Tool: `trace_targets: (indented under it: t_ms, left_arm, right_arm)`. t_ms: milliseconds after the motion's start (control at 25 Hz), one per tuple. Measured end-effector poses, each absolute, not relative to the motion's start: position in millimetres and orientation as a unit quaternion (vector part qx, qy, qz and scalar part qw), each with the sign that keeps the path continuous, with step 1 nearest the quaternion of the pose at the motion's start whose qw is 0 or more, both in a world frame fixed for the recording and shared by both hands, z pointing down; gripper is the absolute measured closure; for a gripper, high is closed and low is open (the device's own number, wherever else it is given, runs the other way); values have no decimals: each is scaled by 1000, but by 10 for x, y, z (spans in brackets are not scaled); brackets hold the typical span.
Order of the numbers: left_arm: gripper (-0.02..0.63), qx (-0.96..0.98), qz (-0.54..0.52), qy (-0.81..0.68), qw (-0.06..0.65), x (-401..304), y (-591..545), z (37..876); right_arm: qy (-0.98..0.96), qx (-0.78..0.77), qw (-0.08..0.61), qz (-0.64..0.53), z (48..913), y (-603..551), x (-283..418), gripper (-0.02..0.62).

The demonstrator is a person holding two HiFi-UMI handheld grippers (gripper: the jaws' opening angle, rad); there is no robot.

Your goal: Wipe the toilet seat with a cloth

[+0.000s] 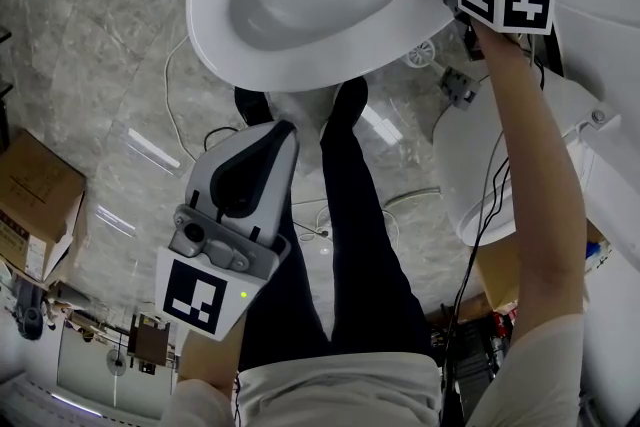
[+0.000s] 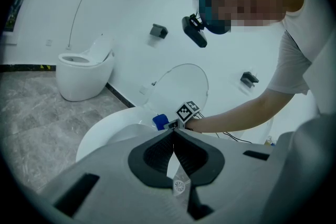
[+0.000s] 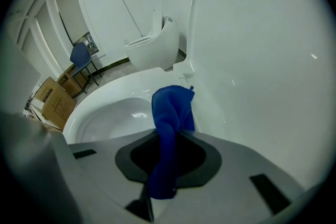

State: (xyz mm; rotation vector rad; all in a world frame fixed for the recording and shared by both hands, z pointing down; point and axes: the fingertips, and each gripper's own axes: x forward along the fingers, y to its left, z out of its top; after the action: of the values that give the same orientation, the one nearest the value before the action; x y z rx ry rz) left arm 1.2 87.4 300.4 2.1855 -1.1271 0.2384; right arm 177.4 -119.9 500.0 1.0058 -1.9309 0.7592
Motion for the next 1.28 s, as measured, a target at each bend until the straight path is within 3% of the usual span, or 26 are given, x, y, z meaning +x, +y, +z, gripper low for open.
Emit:
trace_targets:
  t_ms: [1280]
  left_arm:
    - [601, 849, 99, -401, 331, 288, 1242, 3068]
  right_arm:
    - [-777, 398, 377, 308, 5051, -451, 1955, 542]
